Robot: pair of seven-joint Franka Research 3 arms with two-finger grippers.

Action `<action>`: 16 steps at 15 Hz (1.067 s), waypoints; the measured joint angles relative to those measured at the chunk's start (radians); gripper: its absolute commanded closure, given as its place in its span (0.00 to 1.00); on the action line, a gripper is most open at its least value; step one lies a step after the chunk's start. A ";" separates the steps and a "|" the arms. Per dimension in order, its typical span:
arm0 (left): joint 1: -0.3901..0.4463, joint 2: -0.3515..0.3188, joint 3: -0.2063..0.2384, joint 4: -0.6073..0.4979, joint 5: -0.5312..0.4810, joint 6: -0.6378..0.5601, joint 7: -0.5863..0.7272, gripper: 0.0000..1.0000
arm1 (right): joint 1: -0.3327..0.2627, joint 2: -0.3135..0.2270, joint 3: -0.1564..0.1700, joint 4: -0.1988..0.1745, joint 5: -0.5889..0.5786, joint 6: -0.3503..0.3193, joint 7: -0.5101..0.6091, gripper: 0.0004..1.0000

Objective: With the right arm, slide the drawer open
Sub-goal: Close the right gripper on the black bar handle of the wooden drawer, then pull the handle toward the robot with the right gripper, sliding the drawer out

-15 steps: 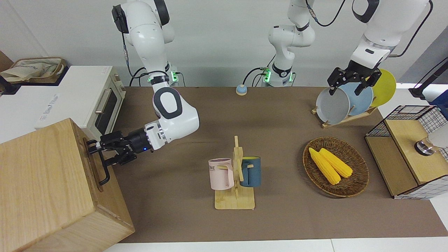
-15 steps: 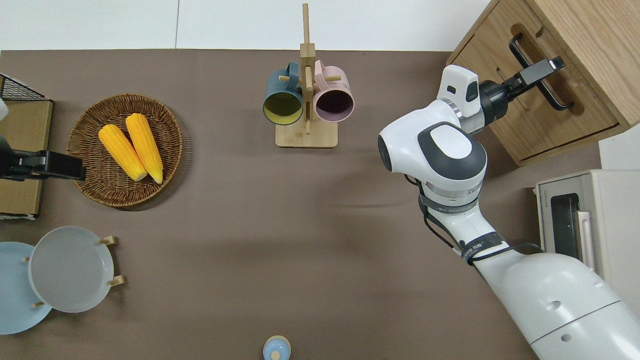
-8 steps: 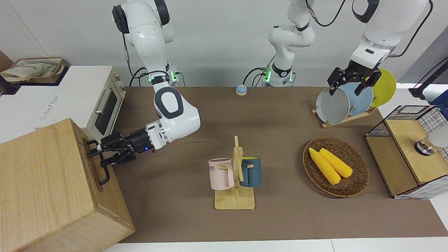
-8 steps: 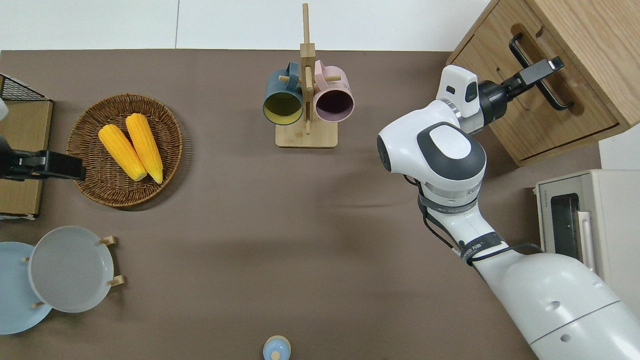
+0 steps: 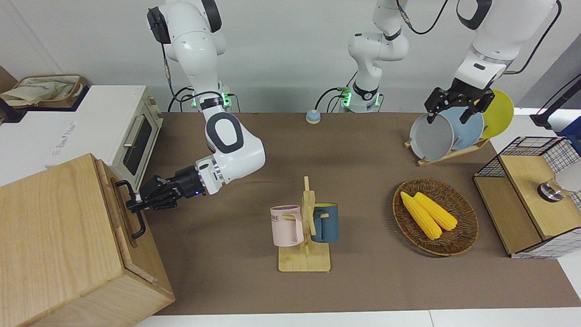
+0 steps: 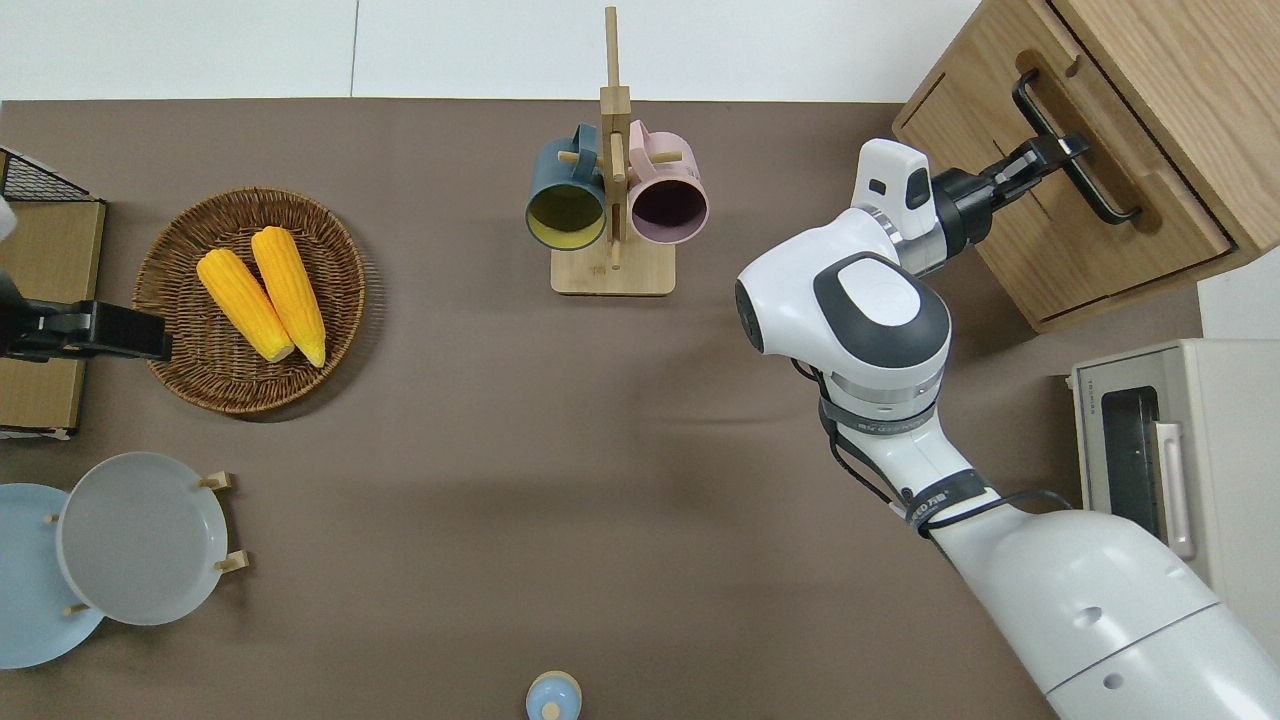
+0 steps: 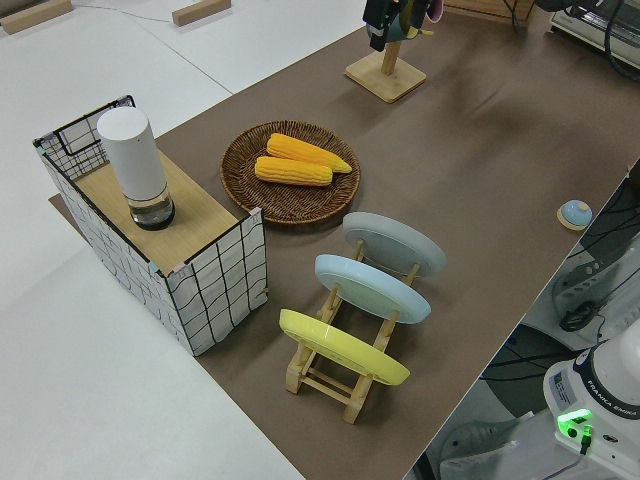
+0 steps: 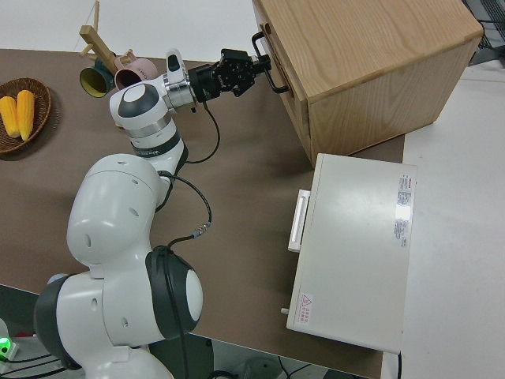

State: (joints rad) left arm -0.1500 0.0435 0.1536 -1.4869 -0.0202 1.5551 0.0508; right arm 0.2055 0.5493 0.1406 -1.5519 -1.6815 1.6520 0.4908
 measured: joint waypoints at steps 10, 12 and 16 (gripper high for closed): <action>0.000 0.000 0.000 0.000 0.000 0.000 0.000 0.00 | 0.053 -0.001 0.007 0.000 0.039 -0.069 -0.002 1.00; 0.000 0.000 0.000 0.000 0.000 0.000 0.000 0.00 | 0.085 -0.001 0.008 0.000 0.057 -0.102 -0.002 1.00; 0.000 0.000 0.000 0.000 0.000 0.000 0.000 0.00 | 0.137 -0.003 0.008 0.000 0.092 -0.147 -0.002 1.00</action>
State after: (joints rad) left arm -0.1500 0.0435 0.1536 -1.4869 -0.0202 1.5551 0.0508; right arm 0.3426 0.5459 0.1490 -1.5520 -1.5898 1.5046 0.4893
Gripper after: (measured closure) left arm 0.009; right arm 0.824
